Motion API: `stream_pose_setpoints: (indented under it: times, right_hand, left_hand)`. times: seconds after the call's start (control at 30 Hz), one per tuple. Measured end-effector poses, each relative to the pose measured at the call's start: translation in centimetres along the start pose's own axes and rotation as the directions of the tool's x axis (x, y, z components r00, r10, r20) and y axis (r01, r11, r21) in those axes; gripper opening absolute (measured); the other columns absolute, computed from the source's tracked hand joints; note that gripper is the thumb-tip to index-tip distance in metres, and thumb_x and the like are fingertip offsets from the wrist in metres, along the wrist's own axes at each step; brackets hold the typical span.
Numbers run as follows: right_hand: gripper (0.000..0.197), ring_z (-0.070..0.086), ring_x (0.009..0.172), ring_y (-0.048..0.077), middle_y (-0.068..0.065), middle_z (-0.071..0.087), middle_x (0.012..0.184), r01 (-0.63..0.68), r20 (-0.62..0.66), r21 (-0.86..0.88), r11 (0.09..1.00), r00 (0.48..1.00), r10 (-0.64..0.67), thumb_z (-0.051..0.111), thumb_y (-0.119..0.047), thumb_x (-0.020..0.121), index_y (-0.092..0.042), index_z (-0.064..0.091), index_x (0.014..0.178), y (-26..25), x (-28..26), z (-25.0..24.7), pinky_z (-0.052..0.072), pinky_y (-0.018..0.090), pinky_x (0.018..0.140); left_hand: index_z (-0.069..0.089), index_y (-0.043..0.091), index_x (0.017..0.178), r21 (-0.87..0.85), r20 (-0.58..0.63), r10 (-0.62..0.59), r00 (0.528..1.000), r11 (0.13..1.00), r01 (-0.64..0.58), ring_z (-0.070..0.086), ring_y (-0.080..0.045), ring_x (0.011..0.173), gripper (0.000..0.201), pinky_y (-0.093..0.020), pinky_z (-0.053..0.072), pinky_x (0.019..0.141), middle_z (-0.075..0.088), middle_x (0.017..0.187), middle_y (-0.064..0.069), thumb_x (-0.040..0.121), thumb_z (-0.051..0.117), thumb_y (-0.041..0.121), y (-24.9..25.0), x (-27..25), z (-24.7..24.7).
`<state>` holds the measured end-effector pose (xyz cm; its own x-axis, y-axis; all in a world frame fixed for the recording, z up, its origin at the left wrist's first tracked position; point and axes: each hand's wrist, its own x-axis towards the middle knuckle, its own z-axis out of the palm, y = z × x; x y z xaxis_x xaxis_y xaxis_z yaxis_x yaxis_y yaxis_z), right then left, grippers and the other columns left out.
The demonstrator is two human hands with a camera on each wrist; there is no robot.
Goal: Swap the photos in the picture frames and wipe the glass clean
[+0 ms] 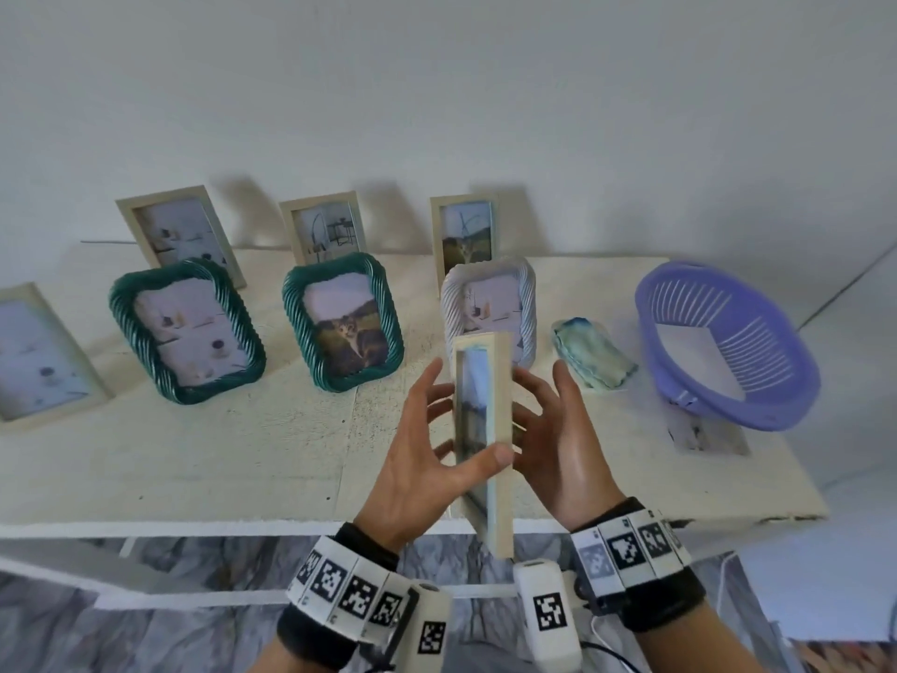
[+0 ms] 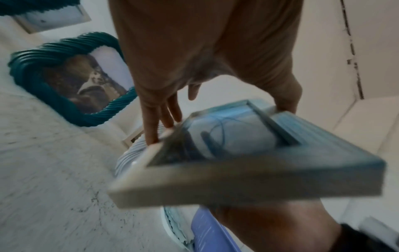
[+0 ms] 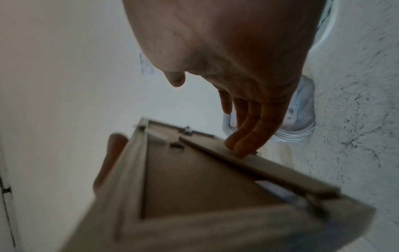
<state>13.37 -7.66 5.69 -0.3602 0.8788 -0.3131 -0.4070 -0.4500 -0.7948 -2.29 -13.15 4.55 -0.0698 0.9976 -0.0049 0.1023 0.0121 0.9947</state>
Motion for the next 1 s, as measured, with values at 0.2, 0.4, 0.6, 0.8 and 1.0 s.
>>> stream_pose_setpoints:
  times: [0.2,0.4,0.6,0.8,1.0]
  right_hand:
    - [0.065,0.065,0.086,0.026,0.018,0.066,0.107,-0.107,-0.030,-0.102,0.989,0.994,0.104,0.040,-0.065,0.092,-0.013,0.063,0.123,0.4,0.7,1.0,0.057,0.049,0.072]
    - [0.047,0.066,0.079,0.024,0.017,0.072,0.095,-0.022,-0.060,-0.236,0.971,0.998,0.008,0.043,-0.051,0.098,-0.014,0.063,0.120,-1.5,1.3,0.3,0.058,0.045,0.072]
    - [0.019,0.067,0.081,0.012,-0.005,0.072,0.092,0.146,-0.122,-0.633,0.760,0.951,-0.284,0.055,-0.020,0.097,-0.026,0.072,0.101,0.3,1.5,-0.6,0.058,0.030,0.076]
    - [0.020,0.067,0.082,0.022,0.001,0.071,0.088,0.123,-0.138,-0.631,0.766,0.954,-0.267,0.055,-0.012,0.095,-0.024,0.070,0.101,1.1,1.4,-2.2,0.057,0.036,0.076]
    - [0.017,0.065,0.085,0.001,-0.005,0.069,0.099,0.111,-0.141,-0.706,0.699,0.946,-0.293,0.054,-0.014,0.096,-0.020,0.070,0.102,2.5,1.9,-4.6,0.057,0.032,0.081]
  left_hand:
    - [0.060,0.014,0.123,-0.250,-0.007,-0.115,0.993,0.962,0.110,0.068,-0.028,0.107,0.057,-0.054,0.054,0.093,0.072,0.112,-0.011,0.075,0.077,0.040,-1.4,0.4,0.4]
    - [0.059,0.007,0.127,-0.187,-0.005,-0.048,0.999,0.981,0.046,0.068,-0.019,0.106,0.042,-0.031,0.056,0.086,0.072,0.112,-0.008,0.087,0.060,0.021,-0.3,1.0,0.9]
    - [0.060,0.012,0.122,-0.422,-0.086,-0.335,0.938,0.865,0.271,0.064,-0.034,0.108,0.072,-0.059,0.050,0.096,0.062,0.123,-0.019,0.058,0.074,0.042,-1.9,2.4,0.0]
    - [0.057,0.011,0.127,-0.473,-0.076,-0.363,0.929,0.833,0.287,0.066,-0.039,0.105,0.071,-0.055,0.056,0.086,0.066,0.117,-0.022,0.064,0.073,0.040,-3.4,4.3,-0.4]
    - [0.052,0.016,0.109,-0.014,-0.430,-0.112,0.896,0.993,0.117,0.059,-0.018,0.090,0.031,-0.024,0.049,0.078,0.060,0.098,-0.001,0.098,0.051,0.046,-6.5,5.9,0.7]
